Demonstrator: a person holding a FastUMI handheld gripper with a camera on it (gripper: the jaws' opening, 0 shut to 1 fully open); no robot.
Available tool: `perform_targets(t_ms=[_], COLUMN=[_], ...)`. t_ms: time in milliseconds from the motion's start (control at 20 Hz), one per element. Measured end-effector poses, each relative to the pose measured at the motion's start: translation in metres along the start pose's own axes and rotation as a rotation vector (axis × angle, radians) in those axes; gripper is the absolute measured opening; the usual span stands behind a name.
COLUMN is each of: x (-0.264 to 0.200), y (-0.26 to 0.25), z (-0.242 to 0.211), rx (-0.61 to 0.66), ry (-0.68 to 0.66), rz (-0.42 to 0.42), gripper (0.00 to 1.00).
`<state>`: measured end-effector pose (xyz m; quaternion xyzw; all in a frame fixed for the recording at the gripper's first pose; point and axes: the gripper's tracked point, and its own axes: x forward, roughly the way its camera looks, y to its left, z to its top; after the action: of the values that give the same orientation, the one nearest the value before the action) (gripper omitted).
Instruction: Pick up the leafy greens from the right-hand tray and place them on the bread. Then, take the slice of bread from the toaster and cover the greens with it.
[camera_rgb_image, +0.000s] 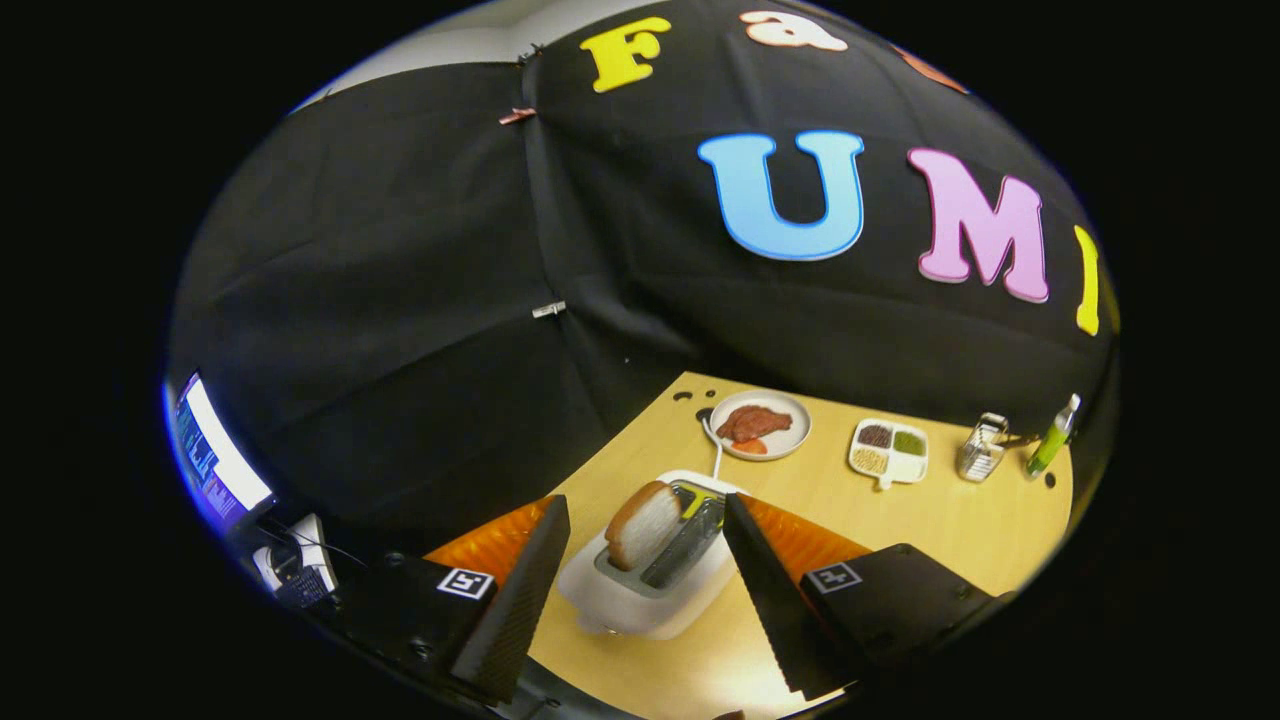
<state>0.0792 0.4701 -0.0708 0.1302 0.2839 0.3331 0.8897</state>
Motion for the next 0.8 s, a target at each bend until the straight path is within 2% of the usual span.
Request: perform_targets(t_ms=[300, 500, 650, 800], x=[0.085, 0.113, 0.121, 0.114], y=[0.004, -0.006, -0.016, -0.027], z=[-0.041, -0.066, -0.068, -0.076], rx=[0.066, 0.101, 0.113, 0.177], ry=[0.152, 0.236, 0.253, 0.290], rz=[-0.109, -0.203, -0.276, -0.361], gripper=[0.93, 0.80, 0.52, 0.30])
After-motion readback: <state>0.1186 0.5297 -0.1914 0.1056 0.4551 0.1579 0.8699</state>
